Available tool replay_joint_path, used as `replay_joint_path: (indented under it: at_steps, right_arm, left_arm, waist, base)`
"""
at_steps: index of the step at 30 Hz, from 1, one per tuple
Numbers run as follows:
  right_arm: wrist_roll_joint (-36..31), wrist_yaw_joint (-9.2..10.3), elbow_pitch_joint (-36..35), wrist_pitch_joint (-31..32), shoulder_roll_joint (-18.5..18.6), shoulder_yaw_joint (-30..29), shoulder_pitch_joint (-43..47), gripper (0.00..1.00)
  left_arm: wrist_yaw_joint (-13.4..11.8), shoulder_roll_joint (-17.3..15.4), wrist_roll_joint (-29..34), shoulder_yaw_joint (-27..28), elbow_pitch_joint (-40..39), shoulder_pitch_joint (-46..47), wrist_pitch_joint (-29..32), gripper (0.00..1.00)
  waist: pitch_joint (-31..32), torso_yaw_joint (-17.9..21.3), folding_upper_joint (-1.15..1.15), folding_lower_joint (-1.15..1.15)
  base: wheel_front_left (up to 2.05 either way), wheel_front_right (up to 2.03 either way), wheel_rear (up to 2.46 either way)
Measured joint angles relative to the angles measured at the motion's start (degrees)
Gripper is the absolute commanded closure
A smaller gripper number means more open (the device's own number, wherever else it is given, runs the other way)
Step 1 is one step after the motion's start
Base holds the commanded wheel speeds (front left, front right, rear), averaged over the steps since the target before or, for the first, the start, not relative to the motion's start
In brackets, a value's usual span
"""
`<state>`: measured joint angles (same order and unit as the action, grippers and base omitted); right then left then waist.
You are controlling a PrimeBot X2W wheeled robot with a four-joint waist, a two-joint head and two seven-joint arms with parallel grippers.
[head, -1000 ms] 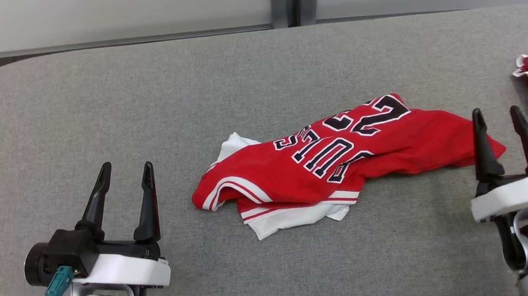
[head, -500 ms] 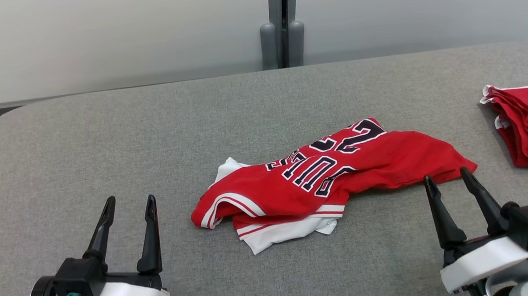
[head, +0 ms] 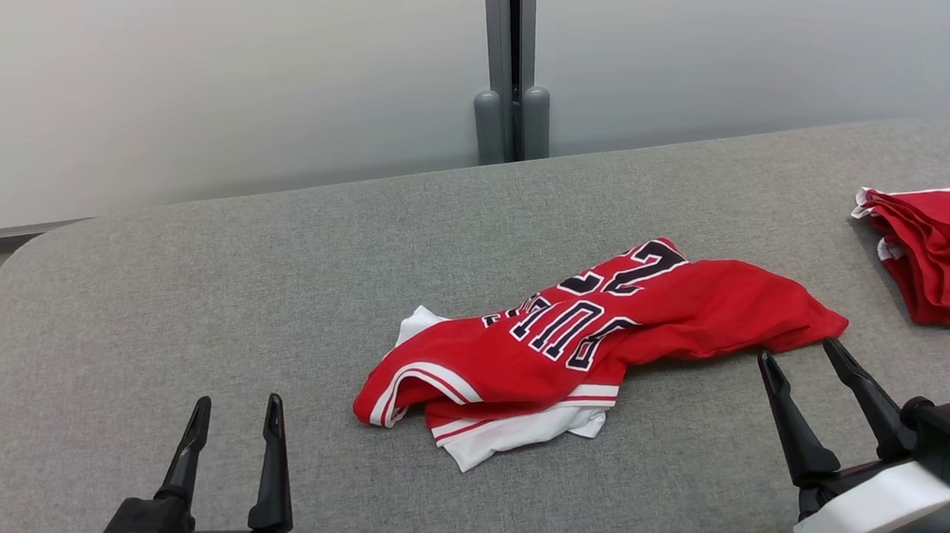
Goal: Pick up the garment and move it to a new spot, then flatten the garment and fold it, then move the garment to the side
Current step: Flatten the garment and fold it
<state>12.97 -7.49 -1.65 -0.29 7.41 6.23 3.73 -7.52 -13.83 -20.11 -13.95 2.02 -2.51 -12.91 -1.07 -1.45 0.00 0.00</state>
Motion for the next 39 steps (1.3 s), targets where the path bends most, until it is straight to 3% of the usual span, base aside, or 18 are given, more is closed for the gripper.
replay_joint_path:
  at_steps: [9, 15, 21, 32, 33, 35, 39]
  right_arm:
    - [0.1, 0.00, -1.0, 0.4, -0.5, -0.2, 0.5, 0.00]
    - [0.5, 0.00, -1.3, 0.5, -0.8, 0.1, -0.3, 0.00]
    - [0.7, 0.00, -1.2, 0.2, -0.8, 0.9, -2.0, 0.00]
    - [1.0, 0.00, 0.4, -1.5, -1.3, 1.5, -4.5, 0.00]
    - [1.1, 0.00, 0.6, -1.7, -1.4, 1.5, -4.7, 0.00]
    - [1.3, 0.00, 0.9, -2.0, -1.6, 1.5, -5.0, 0.00]
    - [1.6, 0.00, 1.5, -2.3, -1.8, 1.3, -5.1, 0.00]
  left_arm:
    - [-0.4, 0.0, 0.0, -1.0, -0.9, -0.3, 0.6, 0.00]
    - [2.5, 1.9, -0.3, -5.8, 0.8, 2.3, 4.4, 0.00]
    - [6.4, 6.1, -1.1, -12.2, 7.2, 5.5, 7.8, 0.00]
    - [8.6, 9.3, -3.1, -15.6, 22.2, 13.1, 11.1, 0.00]
    - [8.8, 9.3, -3.1, -15.8, 22.9, 13.6, 11.1, 0.15]
    - [9.0, 9.4, -2.5, -16.4, 24.0, 14.6, 10.6, 1.00]
    - [9.4, 8.8, -1.2, -17.1, 24.2, 15.1, 8.3, 1.00]
  waist:
    - [-0.7, -0.1, 0.00, 0.00]
    - [-2.4, 0.0, 0.00, 0.00]
    - [-5.4, 1.1, 0.00, 0.00]
    - [-10.9, 4.0, 0.00, 0.00]
    - [-11.1, 4.1, 0.00, 0.00]
    - [-11.3, 4.3, 0.00, 0.00]
    - [-11.2, 4.0, 0.00, 0.00]
  base:
    - [0.00, 0.00, 0.00]
    - [0.00, 0.00, 0.00]
    - [0.00, 0.00, 0.00]
    - [0.00, 0.00, 0.00]
    - [0.00, 0.00, 0.00]
    - [0.00, 0.00, 0.00]
    - [0.00, 0.00, 0.00]
